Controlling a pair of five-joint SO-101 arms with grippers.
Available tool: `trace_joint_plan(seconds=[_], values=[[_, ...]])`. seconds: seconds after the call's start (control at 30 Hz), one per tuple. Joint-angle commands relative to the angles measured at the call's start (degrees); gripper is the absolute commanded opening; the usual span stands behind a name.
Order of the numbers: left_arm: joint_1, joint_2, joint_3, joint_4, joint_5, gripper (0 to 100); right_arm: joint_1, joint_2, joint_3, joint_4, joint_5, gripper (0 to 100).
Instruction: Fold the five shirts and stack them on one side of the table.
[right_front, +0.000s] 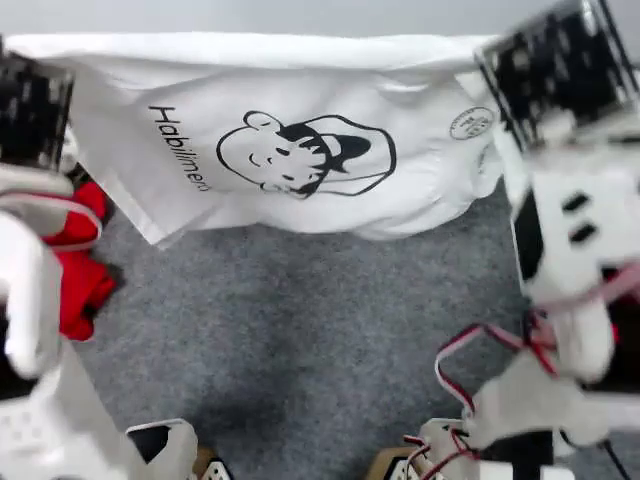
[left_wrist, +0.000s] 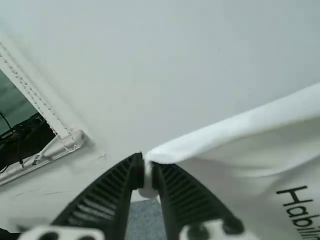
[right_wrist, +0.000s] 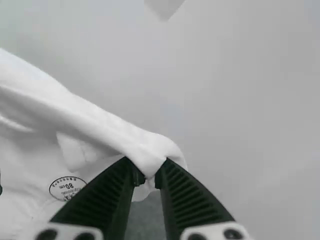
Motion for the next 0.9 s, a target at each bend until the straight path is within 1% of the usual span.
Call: trace_joint_plan(seconds=[0.0, 0.07, 0.23, 0.3, 0.4, 0.47, 0.53, 0.7, 0.8, 0.87], values=[[-0.9, -4.6, -1.7, 3.3, -0.4, 0, 1.2, -5.6, -0.7, -1.4, 2.5, 1.3], [-1.1, -6.8, -1.7, 5.5, -1.0, 0, 1.2, -8.5, -0.7, -1.1, 4.3, 1.2], [-1.1, -13.3, -1.7, 9.7, -8.4, 0, 1.8, -15.3, -0.4, -0.6, 10.1, 1.1], [-1.1, -15.5, -1.6, 9.8, -9.3, 0, 4.0, -16.7, -0.4, 0.7, 12.9, 1.1], [-1.1, -16.2, -1.5, 10.0, -9.3, 0, 5.8, -15.9, 0.1, 3.1, 15.2, 1.1], [-0.9, -16.1, 1.8, 9.5, -9.6, 0, 6.0, -14.1, 2.7, 5.1, 16.9, 1.1], [-0.7, -15.6, 8.4, 8.1, -11.8, 0, 5.8, -11.9, 7.0, 7.0, 18.5, 1.1], [-0.7, -10.3, 28.4, 1.0, -17.2, 0, 1.5, -3.6, 23.3, 6.9, 20.0, 1.1], [0.2, -4.3, 40.1, -7.7, -20.4, 0, -2.2, 2.7, 32.5, 3.2, 19.9, 1.1], [0.4, 0.7, 46.2, -15.3, -22.3, 0, -3.0, 7.3, 37.6, -2.2, 19.9, 1.1]])
